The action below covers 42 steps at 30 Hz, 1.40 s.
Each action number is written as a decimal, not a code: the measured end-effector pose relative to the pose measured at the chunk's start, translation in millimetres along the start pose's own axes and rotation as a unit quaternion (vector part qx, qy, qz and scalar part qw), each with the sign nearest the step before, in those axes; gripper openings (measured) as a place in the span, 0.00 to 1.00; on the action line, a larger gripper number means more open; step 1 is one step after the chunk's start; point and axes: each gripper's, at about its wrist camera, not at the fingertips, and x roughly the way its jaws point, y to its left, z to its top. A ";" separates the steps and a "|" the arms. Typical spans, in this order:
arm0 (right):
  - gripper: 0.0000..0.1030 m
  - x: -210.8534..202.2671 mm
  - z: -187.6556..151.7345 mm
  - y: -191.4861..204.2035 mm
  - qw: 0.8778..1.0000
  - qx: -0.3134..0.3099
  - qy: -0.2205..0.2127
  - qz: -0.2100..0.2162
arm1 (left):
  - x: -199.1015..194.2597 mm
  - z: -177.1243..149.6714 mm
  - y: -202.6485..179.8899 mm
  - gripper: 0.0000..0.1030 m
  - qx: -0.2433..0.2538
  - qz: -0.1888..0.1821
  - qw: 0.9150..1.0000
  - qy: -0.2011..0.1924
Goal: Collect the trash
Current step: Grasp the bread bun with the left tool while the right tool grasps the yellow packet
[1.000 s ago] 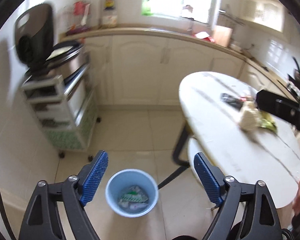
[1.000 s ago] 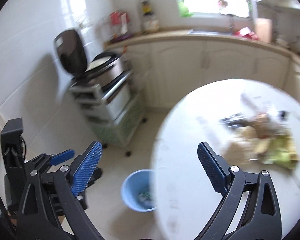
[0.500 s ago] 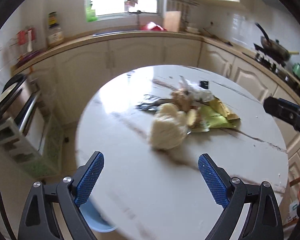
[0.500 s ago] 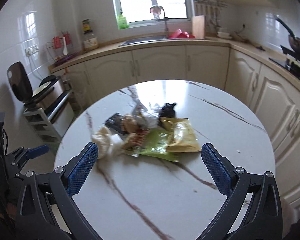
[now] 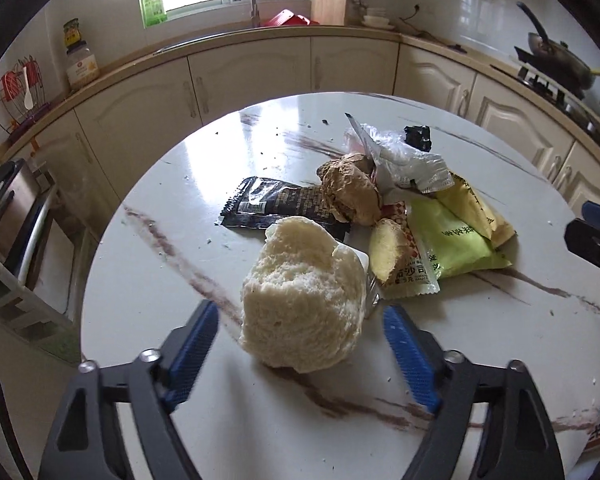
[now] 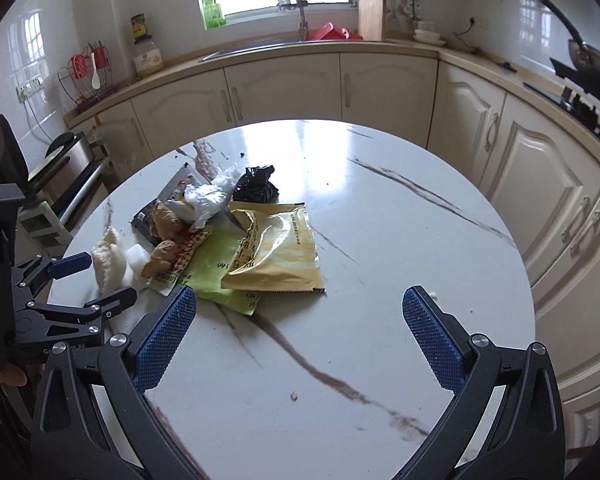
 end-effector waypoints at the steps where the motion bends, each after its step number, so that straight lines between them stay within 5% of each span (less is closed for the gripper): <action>1: 1.00 3.8 2.6 0.8 1.000 -0.003 0.002 -0.001 | 3.1 0.8 2.1 0.61 -0.005 -0.003 1.000 0.000; 2: 1.00 7.8 5.1 1.8 1.000 -0.007 0.003 -0.002 | 5.8 1.1 2.7 0.50 -0.005 -0.006 1.000 0.000; 5: 1.00 21.4 11.4 8.7 1.000 -0.018 0.011 0.001 | 9.9 -0.9 8.1 0.44 -0.004 -0.007 1.000 -0.004; 13: 0.99 75.3 27.7 23.7 0.998 -0.032 0.045 -0.008 | -6.4 -13.1 17.7 0.42 -0.006 -0.016 1.000 -0.023; 15: 0.87 82.9 32.0 22.5 0.998 -0.028 0.048 -0.013 | -12.8 -15.0 19.5 0.42 -0.004 -0.015 1.000 -0.027; 18: 0.54 90.9 35.4 25.6 0.997 -0.039 0.055 -0.024 | -24.9 -15.9 21.4 0.42 -0.001 -0.018 0.999 -0.035; 26: 0.30 90.7 29.9 45.1 0.994 -0.091 0.056 -0.017 | -46.8 -22.3 23.9 0.42 -0.002 -0.033 0.998 -0.046; 28: 0.10 82.1 29.3 44.7 0.995 -0.088 0.045 -0.004 | -53.4 -25.5 25.4 0.42 -0.005 -0.036 0.998 -0.049; 39: 0.09 19.3 21.0 44.5 0.998 -0.051 0.007 0.042 | -74.0 -47.7 38.1 0.35 -0.019 -0.065 0.996 -0.049; 42: 0.09 8.8 14.0 48.5 0.997 -0.052 0.005 0.052 | -65.6 -58.3 45.8 0.46 -0.030 -0.077 0.996 -0.038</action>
